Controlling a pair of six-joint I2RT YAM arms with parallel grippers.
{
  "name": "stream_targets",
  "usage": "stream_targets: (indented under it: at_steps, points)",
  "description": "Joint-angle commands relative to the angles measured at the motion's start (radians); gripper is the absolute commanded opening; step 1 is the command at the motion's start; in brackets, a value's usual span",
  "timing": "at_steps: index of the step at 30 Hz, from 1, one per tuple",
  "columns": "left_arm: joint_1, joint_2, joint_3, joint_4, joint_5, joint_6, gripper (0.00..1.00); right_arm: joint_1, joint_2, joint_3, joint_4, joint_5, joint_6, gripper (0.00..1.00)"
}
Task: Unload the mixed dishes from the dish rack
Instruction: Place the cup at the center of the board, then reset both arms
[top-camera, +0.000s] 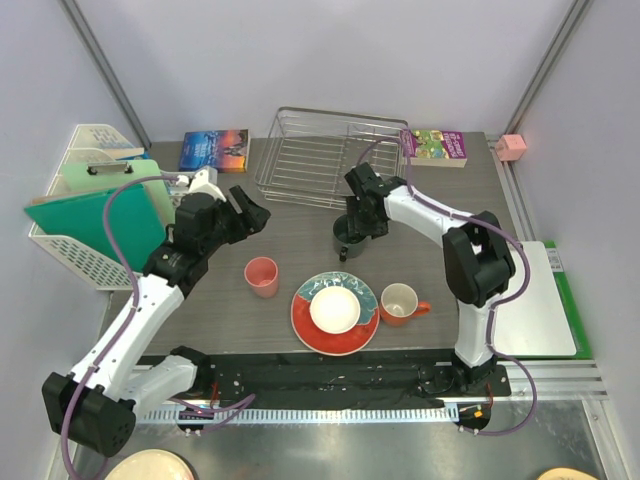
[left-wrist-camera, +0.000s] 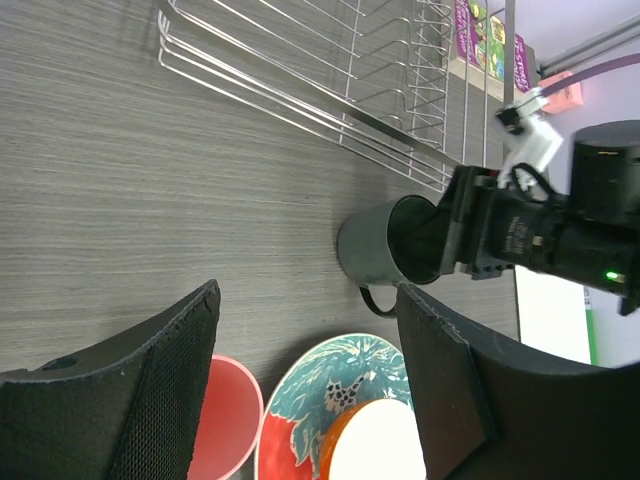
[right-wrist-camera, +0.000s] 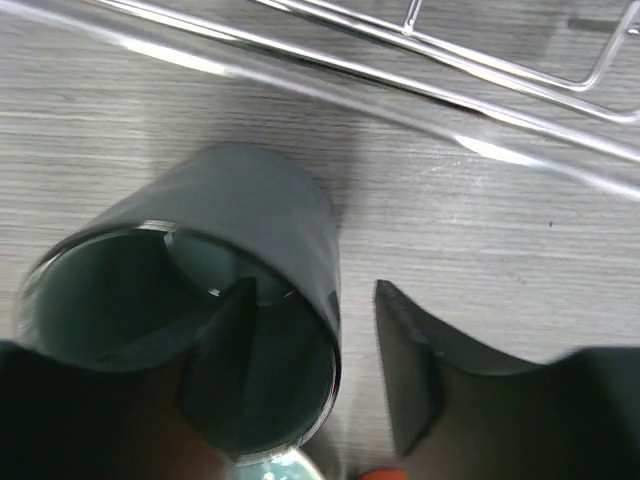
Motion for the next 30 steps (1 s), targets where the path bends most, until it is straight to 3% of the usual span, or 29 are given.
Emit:
stream_targets:
  at_steps: [1, 7, 8, 11, 14, 18, 30]
  points:
    - [-0.005, -0.018, 0.027, -0.004, -0.027, 0.04, 0.72, 0.01, -0.185, 0.016, 0.047, -0.019, 0.05, 0.59]
    - [-0.008, 0.02, 0.076, -0.054, -0.073, 0.056, 0.8, 0.033, -0.294, 0.173, -0.041, -0.007, 0.053, 0.68]
    - [-0.008, 0.028, 0.095, -0.07, -0.082, 0.063, 0.9, 0.041, -0.335, 0.187, -0.048, -0.002, 0.052, 0.68]
    - [-0.017, 0.082, 0.134, -0.128, -0.087, 0.103, 1.0, 0.067, -0.456, 0.187, -0.024, 0.03, 0.046, 0.68]
    - [-0.086, 0.203, 0.251, -0.273, -0.155, 0.177, 1.0, 0.119, -0.587, 0.071, 0.095, 0.102, 0.0, 0.68]
    - [-0.25, 0.335, 0.41, -0.428, -0.463, 0.249, 1.0, 0.228, -0.82, -0.174, 0.267, 0.203, -0.068, 0.68]
    - [-0.393, 0.321, 0.394, -0.383, -0.586, 0.173, 1.0, 0.251, -1.083, -0.453, 0.346, 0.297, -0.137, 0.68]
